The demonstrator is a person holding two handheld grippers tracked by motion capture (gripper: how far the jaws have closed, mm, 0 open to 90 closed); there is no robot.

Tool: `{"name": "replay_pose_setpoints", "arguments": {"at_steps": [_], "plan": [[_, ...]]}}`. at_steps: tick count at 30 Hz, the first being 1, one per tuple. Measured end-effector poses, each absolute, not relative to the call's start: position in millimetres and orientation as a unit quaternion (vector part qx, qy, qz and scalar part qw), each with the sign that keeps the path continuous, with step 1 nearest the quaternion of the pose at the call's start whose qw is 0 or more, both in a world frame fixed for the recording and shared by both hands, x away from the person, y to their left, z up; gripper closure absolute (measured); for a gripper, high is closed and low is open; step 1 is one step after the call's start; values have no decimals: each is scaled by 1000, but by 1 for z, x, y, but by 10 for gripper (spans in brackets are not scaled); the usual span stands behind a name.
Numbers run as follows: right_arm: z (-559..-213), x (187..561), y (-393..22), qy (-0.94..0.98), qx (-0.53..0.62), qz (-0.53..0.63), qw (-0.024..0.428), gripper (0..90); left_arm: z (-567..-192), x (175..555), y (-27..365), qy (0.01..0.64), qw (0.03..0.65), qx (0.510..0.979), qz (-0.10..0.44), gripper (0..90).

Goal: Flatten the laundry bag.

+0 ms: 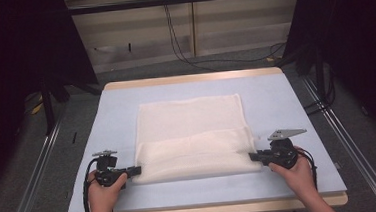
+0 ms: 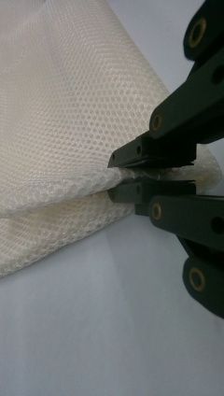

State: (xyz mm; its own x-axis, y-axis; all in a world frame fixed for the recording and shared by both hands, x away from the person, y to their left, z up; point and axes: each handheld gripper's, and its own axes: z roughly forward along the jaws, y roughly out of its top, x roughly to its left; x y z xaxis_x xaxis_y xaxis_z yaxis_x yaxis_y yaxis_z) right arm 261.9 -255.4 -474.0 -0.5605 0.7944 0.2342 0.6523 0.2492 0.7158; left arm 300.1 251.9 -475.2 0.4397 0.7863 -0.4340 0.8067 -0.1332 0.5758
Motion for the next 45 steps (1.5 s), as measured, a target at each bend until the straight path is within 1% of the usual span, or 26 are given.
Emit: {"name": "replay_pose_setpoints", "arguments": {"at_steps": [10,14,17,21,26,28,34,39,42,44,45], "plan": [[-472,297,-259,771,482,401,114,822,-478,334,240,542,400,739,0,836],[-474,302,-261,765,487,402,122,821,-477,341,237,542,401,739,0,833],[-470,299,-262,765,482,410,124,820,-474,339,239,541,416,731,-2,819],[-465,290,-264,766,465,426,124,818,-467,332,242,525,435,732,7,818],[-464,276,-269,768,451,437,125,819,-466,324,245,514,440,736,1,820],[-463,271,-270,772,444,438,124,820,-468,321,246,520,448,727,1,824],[-469,258,-275,782,431,436,112,820,-472,317,248,515,445,733,-6,825],[-469,254,-273,789,425,430,113,821,-471,312,250,513,449,731,-10,825],[-471,251,-275,787,426,433,106,821,-469,308,252,509,452,732,-16,819],[-473,251,-275,790,422,432,106,821,-468,308,254,512,460,726,-20,804],[-473,251,-275,789,424,431,106,821,-466,308,256,520,468,714,-19,799]]}}
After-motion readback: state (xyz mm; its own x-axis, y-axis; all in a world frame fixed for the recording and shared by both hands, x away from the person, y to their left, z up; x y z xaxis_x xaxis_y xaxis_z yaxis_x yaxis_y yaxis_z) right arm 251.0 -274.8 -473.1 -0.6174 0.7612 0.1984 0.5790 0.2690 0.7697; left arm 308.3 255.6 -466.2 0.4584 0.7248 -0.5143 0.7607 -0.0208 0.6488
